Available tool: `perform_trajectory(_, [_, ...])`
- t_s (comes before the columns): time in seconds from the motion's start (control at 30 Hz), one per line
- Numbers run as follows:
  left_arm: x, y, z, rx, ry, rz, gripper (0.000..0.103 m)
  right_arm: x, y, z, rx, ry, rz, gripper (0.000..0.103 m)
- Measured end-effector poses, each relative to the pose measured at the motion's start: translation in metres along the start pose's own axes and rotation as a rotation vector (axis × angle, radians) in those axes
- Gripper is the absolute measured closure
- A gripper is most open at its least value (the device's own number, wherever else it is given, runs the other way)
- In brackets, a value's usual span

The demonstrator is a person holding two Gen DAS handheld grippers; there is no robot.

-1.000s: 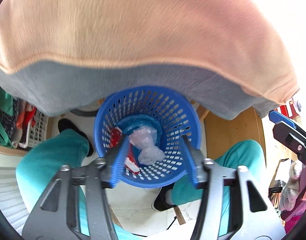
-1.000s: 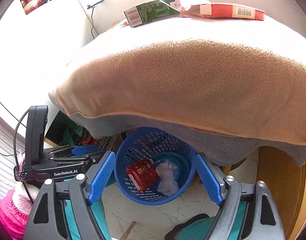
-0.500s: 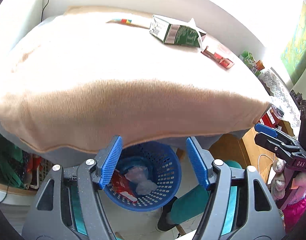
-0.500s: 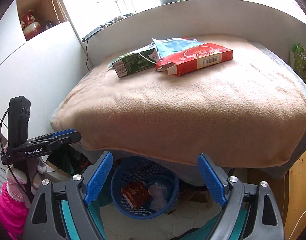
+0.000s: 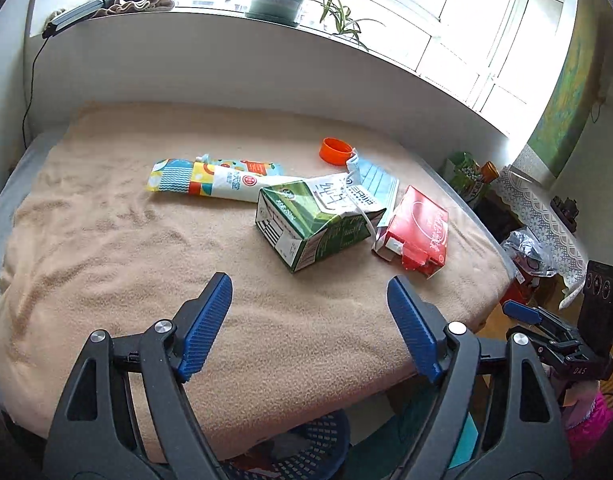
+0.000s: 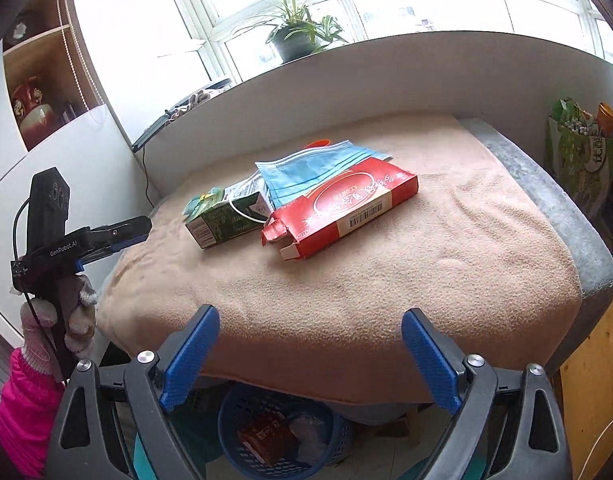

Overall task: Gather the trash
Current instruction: 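Raise both tools back toward the green milk carton on the bed, then grasp the green milk carton with the left tool while the right tool grasps the red box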

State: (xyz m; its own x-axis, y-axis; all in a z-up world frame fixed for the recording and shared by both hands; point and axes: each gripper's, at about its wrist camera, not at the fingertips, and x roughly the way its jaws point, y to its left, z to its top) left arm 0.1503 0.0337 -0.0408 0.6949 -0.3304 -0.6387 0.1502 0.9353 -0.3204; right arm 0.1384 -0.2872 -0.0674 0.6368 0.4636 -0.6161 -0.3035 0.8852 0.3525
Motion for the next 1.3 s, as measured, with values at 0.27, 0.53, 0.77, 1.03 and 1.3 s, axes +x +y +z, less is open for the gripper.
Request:
perform_trajectory(0.27, [0.058, 0.008, 0.061, -0.033, 0.040, -0.055, 0.021, 0.005, -0.005, 0.012, 0.035, -0.008, 0.010, 0.005])
perform_trajectory(0.53, [0.102, 0.027, 0.076, -0.093, 0.119, -0.074, 0.020, 0.018, -0.019, 0.025, 0.084, 0.009, -0.005, 0.004])
perform_trajectory(0.77, [0.105, 0.035, 0.063, -0.149, 0.170, -0.176, 0.021, 0.055, -0.039, 0.057, 0.214, 0.061, -0.024, 0.003])
perform_trajectory(1.03, [0.081, 0.011, 0.045, -0.062, 0.177, -0.203, 0.021, 0.103, -0.038, 0.094, 0.280, 0.125, -0.152, 0.003])
perform_trajectory(1.3, [0.074, -0.011, 0.033, 0.098, 0.174, -0.100, 0.021, 0.139, -0.014, 0.122, 0.194, 0.153, -0.324, 0.003])
